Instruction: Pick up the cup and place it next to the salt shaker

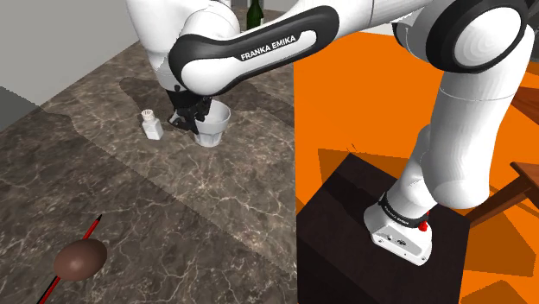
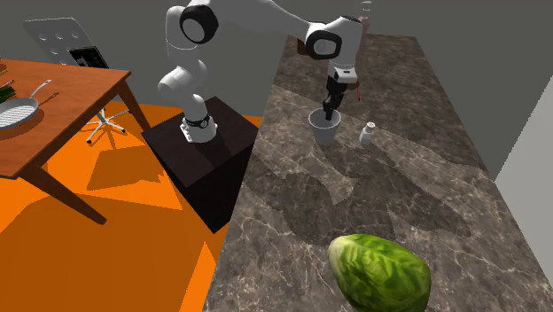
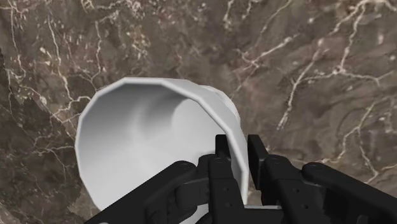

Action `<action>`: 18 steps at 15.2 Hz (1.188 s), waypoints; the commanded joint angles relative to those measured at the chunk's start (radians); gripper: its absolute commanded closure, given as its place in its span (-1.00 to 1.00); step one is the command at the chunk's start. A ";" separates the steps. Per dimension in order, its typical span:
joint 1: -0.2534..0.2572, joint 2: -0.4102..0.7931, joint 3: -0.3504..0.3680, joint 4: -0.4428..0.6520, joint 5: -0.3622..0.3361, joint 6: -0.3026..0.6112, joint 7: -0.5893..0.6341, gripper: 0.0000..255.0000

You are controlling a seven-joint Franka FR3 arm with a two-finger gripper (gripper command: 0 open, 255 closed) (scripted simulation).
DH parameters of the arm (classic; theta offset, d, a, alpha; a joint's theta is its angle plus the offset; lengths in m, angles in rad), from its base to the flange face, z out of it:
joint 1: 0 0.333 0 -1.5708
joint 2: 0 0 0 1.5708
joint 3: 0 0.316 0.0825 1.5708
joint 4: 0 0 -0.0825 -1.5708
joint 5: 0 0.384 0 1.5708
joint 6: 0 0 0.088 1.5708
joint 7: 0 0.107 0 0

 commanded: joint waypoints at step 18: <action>0.016 -0.015 0.010 0.103 0.011 -0.118 -0.011 -1.00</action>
